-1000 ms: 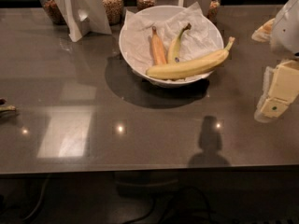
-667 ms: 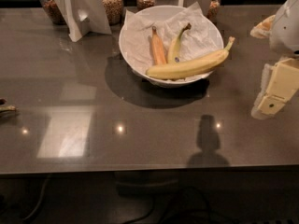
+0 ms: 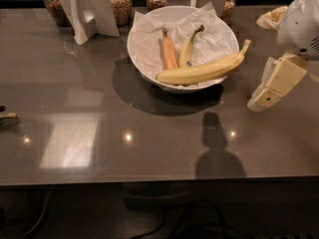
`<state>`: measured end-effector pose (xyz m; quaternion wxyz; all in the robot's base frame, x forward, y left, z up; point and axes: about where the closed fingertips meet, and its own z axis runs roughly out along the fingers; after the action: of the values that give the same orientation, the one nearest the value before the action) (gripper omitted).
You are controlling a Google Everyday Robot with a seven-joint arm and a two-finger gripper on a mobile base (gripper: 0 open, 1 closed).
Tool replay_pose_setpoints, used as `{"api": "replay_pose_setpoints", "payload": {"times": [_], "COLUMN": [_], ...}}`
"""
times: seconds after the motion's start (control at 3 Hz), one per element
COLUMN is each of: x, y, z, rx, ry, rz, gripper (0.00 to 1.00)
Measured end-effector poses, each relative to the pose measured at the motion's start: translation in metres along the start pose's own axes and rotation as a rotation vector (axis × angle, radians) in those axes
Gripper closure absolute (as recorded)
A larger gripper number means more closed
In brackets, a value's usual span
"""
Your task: Pick banana from white bowl
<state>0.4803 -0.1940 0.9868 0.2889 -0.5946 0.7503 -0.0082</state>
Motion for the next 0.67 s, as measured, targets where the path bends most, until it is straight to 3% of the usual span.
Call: {"api": "replay_pose_setpoints", "payload": {"times": [0.33,0.67], "x": [-0.019,-0.037], "y": [-0.017,-0.03], "z": [0.009,0.022], "rx": [0.041,0.055], "ry": [-0.08,-0.125], "rz": [-0.027,-0.067], "gripper": [0.0,0.19]}}
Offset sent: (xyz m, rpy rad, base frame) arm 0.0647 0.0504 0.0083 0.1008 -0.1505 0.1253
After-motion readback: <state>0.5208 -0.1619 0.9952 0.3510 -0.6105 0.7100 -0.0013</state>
